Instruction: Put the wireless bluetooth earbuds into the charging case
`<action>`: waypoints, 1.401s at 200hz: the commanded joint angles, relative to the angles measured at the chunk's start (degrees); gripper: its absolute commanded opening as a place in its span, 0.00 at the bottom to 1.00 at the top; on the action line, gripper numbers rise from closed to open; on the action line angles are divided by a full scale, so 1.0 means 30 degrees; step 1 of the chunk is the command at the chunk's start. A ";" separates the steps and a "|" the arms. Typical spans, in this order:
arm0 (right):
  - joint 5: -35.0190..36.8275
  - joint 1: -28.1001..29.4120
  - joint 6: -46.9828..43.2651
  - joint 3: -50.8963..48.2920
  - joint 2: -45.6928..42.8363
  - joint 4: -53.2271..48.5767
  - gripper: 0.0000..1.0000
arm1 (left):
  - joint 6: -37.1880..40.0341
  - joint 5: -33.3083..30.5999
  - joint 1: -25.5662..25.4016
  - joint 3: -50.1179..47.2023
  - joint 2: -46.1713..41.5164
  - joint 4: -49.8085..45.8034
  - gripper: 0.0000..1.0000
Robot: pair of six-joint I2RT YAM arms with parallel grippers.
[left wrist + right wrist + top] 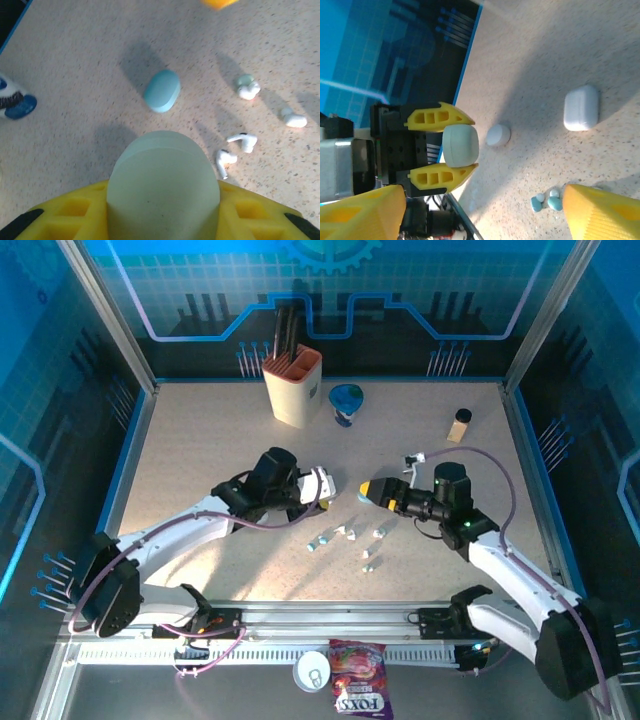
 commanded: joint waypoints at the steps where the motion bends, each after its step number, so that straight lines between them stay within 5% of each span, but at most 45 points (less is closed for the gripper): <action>1: -0.0746 0.1034 -0.0060 0.0945 0.0861 0.0554 0.80 | 0.1113 0.0796 -0.0500 -0.0038 -0.0610 0.0470 0.35; 100: -0.0334 0.3554 -0.0401 0.2528 0.4154 0.0576 0.61 | 0.2005 0.0383 -0.1676 0.0459 -0.0077 -0.0011 0.35; 153: -0.0519 0.3623 -0.0256 0.2650 0.4583 0.0489 0.28 | 0.1844 0.0264 -0.1759 0.0586 0.0210 0.0172 0.36; 175: -0.0359 0.3593 -0.0301 0.2654 0.4143 0.0034 0.25 | 0.1505 -0.0040 -0.1773 0.0573 0.0296 0.0371 0.37; 238: -0.0458 0.2249 0.1728 0.1737 0.2153 0.1055 0.21 | -0.3432 0.0078 -0.1279 -0.2486 -0.2014 0.4767 0.99; 280: -0.2242 0.0938 0.5391 0.1377 0.0955 0.3577 0.15 | -0.8968 -0.0594 -0.0914 -0.5550 -0.4067 1.0566 0.99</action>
